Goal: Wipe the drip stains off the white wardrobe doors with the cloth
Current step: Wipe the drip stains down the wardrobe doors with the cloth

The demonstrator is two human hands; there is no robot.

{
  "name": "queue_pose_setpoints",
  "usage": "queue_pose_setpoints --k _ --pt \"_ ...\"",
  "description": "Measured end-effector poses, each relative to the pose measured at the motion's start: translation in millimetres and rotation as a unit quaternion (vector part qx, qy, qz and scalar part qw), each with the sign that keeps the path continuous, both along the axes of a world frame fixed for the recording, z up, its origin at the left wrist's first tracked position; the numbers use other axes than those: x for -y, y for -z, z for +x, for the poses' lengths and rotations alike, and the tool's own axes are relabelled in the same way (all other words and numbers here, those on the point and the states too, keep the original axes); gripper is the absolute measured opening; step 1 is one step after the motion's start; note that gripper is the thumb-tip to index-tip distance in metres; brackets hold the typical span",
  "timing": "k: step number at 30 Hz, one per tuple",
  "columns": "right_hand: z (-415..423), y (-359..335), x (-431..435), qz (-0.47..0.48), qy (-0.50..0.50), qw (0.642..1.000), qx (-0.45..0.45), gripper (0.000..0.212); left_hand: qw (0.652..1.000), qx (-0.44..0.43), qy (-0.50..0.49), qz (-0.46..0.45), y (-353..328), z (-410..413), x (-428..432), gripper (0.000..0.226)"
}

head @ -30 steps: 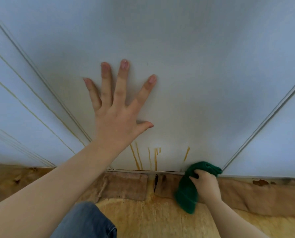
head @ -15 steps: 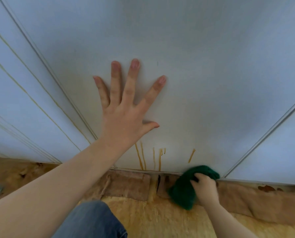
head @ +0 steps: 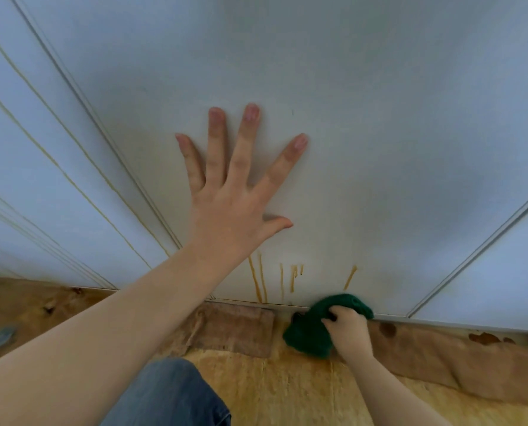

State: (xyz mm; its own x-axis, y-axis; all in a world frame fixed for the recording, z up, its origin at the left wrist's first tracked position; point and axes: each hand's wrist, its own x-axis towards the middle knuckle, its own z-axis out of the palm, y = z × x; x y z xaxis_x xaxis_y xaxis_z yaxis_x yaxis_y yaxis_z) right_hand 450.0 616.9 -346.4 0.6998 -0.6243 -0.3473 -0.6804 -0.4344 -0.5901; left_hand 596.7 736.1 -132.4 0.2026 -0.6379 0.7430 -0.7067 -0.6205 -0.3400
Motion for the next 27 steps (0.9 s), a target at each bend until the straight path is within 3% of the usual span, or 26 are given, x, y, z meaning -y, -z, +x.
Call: queue_pose_setpoints --k 5,8,10,14,19,22,24,27 --pt "-3 -10 1 -0.01 -0.005 1.0 0.013 0.012 1.0 -0.012 -0.001 0.007 0 -2 0 0.128" --pt "8 -34 -12 0.006 -0.014 0.996 0.092 0.014 1.0 -0.02 -0.002 0.007 -1 -3 -1 0.128" --pt "8 -58 -11 0.028 0.023 0.985 0.17 0.004 1.0 -0.024 0.002 0.009 -1 -3 -2 0.128" --pt "-9 -80 3 0.057 0.09 0.946 0.305 0.014 1.0 -0.015 0.0 0.011 -2 -6 -1 0.124" --pt "-12 -36 13 0.066 0.036 0.989 0.13 0.009 1.0 -0.012 -0.008 0.012 1 -5 -2 0.126" --pt "-4 -46 8 0.041 0.032 0.991 0.123 0.009 0.999 -0.006 -0.024 0.021 0 -5 -3 0.129" --pt "2 -76 0 0.048 0.048 0.976 0.207 0.018 0.999 -0.007 -0.021 0.023 0 -4 -3 0.128" --pt "13 -121 -6 0.103 0.055 0.926 0.358 0.02 1.0 -0.01 -0.007 0.017 -1 -5 -3 0.124"
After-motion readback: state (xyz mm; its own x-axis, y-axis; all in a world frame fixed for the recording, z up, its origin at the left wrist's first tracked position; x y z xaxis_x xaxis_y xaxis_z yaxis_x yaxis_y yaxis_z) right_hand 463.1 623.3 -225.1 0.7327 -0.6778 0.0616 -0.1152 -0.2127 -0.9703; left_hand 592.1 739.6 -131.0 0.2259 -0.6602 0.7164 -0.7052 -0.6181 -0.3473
